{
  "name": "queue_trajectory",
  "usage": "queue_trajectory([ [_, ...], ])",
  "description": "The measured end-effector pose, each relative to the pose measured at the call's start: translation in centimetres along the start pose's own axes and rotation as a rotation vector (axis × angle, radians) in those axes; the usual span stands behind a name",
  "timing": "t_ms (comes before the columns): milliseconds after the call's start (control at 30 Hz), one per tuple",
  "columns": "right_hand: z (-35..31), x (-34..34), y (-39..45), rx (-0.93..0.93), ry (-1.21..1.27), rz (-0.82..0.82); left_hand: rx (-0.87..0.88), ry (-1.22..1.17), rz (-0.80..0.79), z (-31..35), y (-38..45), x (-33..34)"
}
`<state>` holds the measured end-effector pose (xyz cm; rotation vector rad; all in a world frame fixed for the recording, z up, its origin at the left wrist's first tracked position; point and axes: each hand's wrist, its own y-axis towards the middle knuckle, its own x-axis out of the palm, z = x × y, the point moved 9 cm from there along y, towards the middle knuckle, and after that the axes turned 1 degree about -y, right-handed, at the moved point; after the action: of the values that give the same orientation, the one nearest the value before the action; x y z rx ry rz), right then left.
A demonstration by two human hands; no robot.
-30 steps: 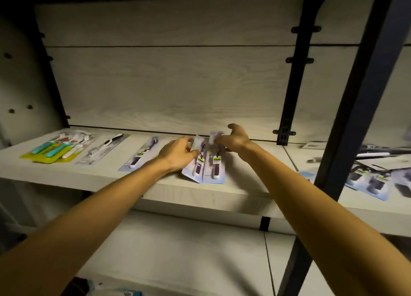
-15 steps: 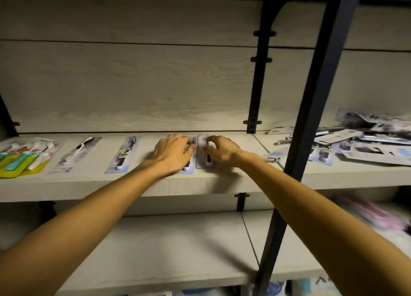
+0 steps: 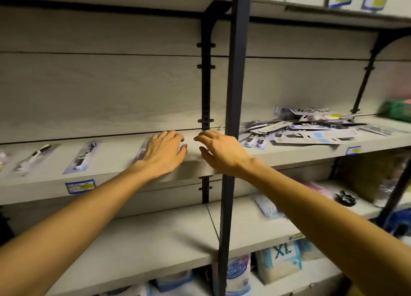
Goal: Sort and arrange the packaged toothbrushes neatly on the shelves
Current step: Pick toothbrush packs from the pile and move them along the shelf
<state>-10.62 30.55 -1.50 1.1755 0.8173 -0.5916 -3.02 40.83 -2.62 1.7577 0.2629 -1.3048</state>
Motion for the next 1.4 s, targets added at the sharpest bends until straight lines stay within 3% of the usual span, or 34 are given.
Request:
queue_trajectory([
  [167,2.9,-4.2,-7.3,-0.085,-0.042,0.104,0.059,0.008,0.087,6.1,-0.4,-1.5],
  [333,11.1,-7.3,-14.9,0.087,-0.032,0.074,0.226,0.035,0.042,16.7,-0.9,-1.0],
  [500,18.4,-8.8,-21.7,0.226,-0.058,0.025,0.273,0.033,0.021,25.4,0.8,0.3],
  [800,31.1,-10.2,-27.7,0.430,-0.122,0.057,0.416,0.072,0.026,36.9,8.0,4.3],
  [1000,41.0,-9.7,-28.2,0.500,-0.157,0.020,0.404,0.046,0.058,40.7,16.6,8.0],
  [1400,57.4,-7.7,-20.6,0.552,-0.169,0.018,0.070,-0.087,-0.055,39.0,33.3,14.0],
])
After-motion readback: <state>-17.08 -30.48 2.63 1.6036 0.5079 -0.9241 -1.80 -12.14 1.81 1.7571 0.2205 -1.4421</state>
